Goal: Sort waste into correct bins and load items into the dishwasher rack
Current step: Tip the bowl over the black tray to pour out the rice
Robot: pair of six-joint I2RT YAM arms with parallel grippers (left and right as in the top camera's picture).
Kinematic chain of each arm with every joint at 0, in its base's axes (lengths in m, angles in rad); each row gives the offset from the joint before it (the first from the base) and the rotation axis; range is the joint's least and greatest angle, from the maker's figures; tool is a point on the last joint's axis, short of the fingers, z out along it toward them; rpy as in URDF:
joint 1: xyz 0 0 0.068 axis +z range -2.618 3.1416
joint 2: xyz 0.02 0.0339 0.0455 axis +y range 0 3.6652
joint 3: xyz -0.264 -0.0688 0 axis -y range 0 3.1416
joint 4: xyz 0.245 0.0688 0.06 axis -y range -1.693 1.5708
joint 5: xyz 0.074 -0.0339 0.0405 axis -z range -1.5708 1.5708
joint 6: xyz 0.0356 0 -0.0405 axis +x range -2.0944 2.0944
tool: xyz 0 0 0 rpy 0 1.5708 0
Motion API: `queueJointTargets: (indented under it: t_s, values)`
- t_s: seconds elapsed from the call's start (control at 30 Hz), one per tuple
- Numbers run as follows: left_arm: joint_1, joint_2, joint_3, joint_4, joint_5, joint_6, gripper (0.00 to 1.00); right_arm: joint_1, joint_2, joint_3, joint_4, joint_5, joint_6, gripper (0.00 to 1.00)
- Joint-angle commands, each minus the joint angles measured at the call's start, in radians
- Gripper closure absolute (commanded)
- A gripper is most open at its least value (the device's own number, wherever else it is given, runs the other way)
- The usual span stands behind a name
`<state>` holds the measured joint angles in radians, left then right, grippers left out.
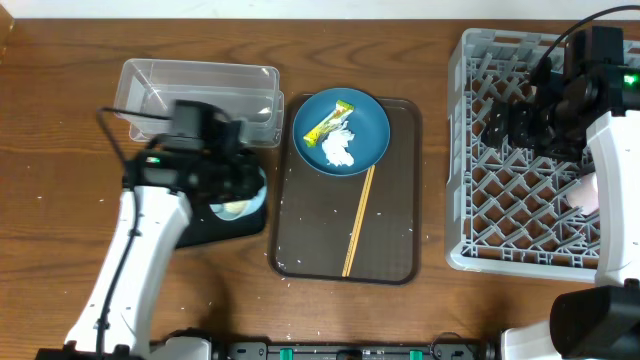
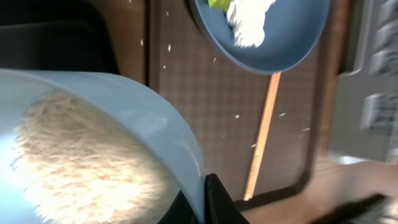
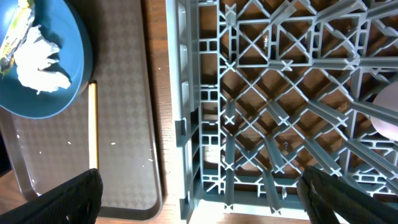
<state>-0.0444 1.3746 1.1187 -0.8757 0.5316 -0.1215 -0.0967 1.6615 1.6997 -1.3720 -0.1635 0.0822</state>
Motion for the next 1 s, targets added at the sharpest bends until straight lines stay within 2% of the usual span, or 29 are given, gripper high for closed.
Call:
queueJointTargets:
  t_s: [0.0, 0.13, 0.5, 0.7, 0.77, 0.97]
  values:
    - [0.131, 0.050, -0.018, -0.003, 0.277, 0.109, 0.94, 0.005, -0.006, -0.006, -0.002, 0.006, -0.017, 0.01]
    - [0.260, 0.152, -0.019, -0.002, 0.516, 0.172, 0.94, 0.005, -0.006, -0.006, -0.004, 0.006, -0.017, 0.01]
    - [0.422, 0.418, -0.019, -0.006, 0.917, 0.216, 0.94, 0.005, -0.006, -0.006, -0.007, 0.010, -0.020, 0.01]
    - [0.486, 0.434, -0.019, -0.014, 1.041, 0.201, 0.94, 0.005, -0.006, -0.006, -0.007, 0.010, -0.020, 0.01]
    - [0.512, 0.434, -0.019, -0.032, 1.042, 0.161, 0.94, 0.005, -0.006, -0.006, -0.007, 0.010, -0.021, 0.01]
    - [0.597, 0.434, -0.019, -0.045, 1.036, 0.166, 0.94, 0.005, -0.006, -0.006, -0.009, 0.010, -0.021, 0.01]
